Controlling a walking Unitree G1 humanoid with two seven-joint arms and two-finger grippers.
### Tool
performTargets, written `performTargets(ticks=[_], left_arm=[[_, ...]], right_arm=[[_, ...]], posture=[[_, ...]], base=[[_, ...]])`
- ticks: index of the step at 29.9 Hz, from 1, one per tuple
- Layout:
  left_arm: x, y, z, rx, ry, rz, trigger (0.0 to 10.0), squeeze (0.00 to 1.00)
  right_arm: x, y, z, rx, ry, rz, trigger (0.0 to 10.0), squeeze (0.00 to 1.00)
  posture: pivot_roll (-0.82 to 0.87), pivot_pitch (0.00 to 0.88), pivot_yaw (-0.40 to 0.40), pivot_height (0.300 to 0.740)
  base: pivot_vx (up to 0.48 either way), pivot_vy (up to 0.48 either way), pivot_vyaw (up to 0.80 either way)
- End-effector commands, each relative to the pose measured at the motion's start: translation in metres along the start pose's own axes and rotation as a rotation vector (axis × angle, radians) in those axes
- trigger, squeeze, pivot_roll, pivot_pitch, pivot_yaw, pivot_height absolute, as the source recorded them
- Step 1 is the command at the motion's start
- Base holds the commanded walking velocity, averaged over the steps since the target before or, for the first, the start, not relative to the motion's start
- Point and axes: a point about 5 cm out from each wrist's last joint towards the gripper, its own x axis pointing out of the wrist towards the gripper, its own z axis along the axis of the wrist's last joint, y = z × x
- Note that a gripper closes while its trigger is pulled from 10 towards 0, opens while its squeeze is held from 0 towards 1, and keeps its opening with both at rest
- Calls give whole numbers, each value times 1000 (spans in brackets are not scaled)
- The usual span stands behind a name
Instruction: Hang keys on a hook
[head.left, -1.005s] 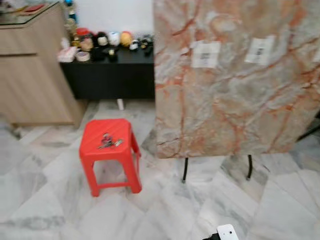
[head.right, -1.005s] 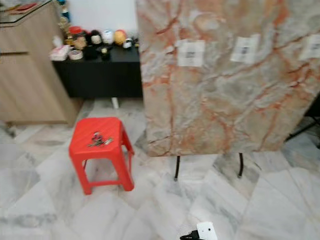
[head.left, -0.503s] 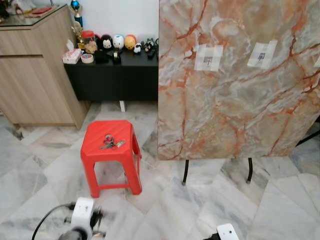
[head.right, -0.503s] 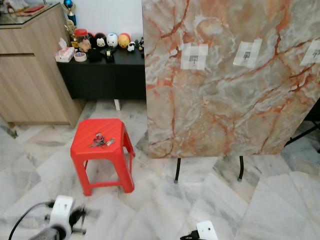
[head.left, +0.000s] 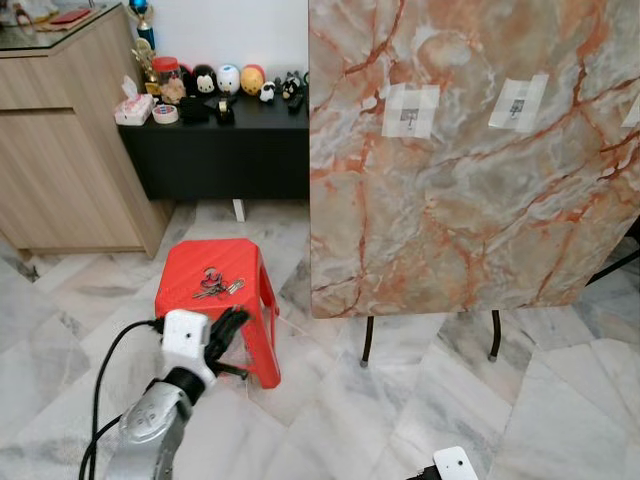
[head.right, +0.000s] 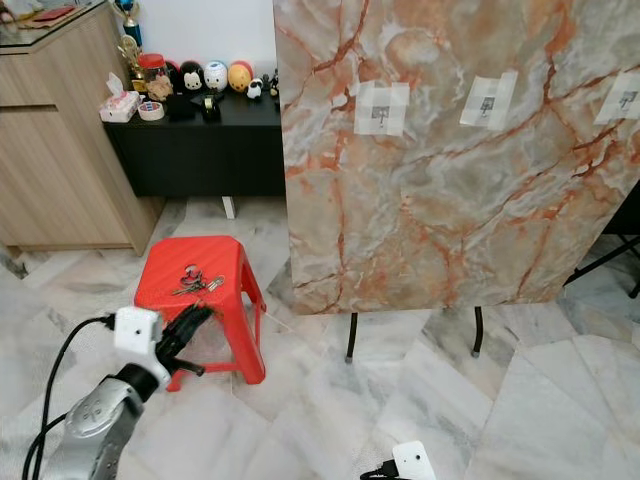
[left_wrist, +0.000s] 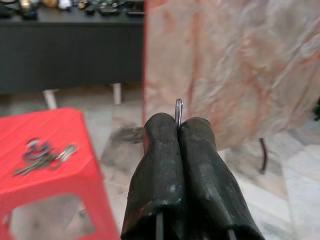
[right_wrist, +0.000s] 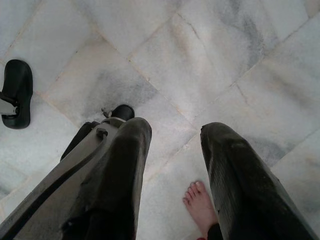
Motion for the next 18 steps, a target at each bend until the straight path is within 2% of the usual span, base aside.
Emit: performTargets(ticks=[1,4,9,12,15,18], left_arm=[[5,-13,7,1,-12,-29,10000,0],[6,-19,7,-15,-17,-35,10000,0],[4,-22,5,-37,-20,24,10000,0],[5,-24,5,-33,-17,27,10000,0],[5,-21,6,-22,-15,59,10000,0],[5,-17,5,-5,-8,78,10000,0]], right_arm=[[0,-1,1,30,-14,-4,10000,0],[0,-1,1,49,-15,-1,10000,0],[0,-1,-2,118,-18,1,10000,0],[0,-2,-2,123,-17,-3,10000,0],[0,-3,-3,118,-11,-1,10000,0],[0,-2,-2,117,-15,6,10000,0]], posture=[[77,0,-44,740],[77,0,-45,740],[80,0,-55,740],[84,0,-60,740],[85,0,-66,740],[85,0,-65,740]], base=[[0,0,0],[0,0,0],[0,0,0],[0,0,0],[0,0,0],[256,0,0]])
